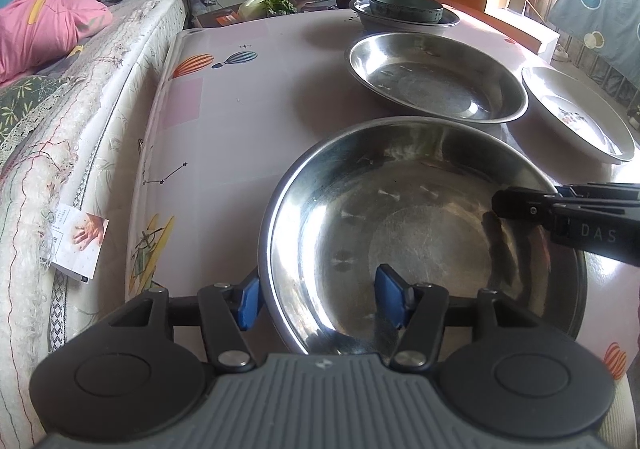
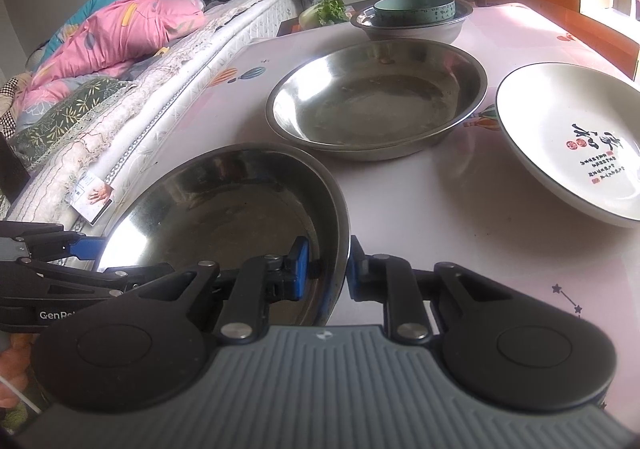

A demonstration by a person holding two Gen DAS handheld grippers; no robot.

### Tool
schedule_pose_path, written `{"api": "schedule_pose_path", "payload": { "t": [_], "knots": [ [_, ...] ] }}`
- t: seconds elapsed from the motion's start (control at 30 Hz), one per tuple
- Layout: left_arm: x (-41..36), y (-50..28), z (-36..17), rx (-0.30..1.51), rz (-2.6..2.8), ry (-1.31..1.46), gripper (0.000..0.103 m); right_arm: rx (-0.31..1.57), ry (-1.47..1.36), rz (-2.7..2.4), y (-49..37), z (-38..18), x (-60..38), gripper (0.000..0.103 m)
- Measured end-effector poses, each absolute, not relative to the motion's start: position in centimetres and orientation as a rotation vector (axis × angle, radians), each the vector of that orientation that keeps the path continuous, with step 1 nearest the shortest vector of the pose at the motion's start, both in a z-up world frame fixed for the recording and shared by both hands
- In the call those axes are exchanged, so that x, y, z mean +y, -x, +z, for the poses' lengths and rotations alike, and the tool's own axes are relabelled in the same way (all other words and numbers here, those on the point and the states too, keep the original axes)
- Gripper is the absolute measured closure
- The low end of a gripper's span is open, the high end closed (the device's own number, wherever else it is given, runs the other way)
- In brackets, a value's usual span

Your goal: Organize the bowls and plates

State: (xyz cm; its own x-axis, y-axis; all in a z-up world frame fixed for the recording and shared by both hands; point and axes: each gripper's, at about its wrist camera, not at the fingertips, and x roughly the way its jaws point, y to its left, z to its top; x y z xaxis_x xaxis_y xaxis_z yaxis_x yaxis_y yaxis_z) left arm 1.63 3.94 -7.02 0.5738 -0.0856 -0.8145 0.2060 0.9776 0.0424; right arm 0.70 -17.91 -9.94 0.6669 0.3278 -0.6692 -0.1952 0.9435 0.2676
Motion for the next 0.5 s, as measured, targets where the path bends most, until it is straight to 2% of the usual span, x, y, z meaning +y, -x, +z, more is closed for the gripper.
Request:
{"api": "schedule_pose_path", "payload": {
  "t": [0.5],
  "knots": [
    [3.85,-1.53,-6.82,0.942,-0.161,-0.150,0.043,0.785,-0.146,0.289,-0.47,-9.80,-17.46,0.085]
  ]
}}
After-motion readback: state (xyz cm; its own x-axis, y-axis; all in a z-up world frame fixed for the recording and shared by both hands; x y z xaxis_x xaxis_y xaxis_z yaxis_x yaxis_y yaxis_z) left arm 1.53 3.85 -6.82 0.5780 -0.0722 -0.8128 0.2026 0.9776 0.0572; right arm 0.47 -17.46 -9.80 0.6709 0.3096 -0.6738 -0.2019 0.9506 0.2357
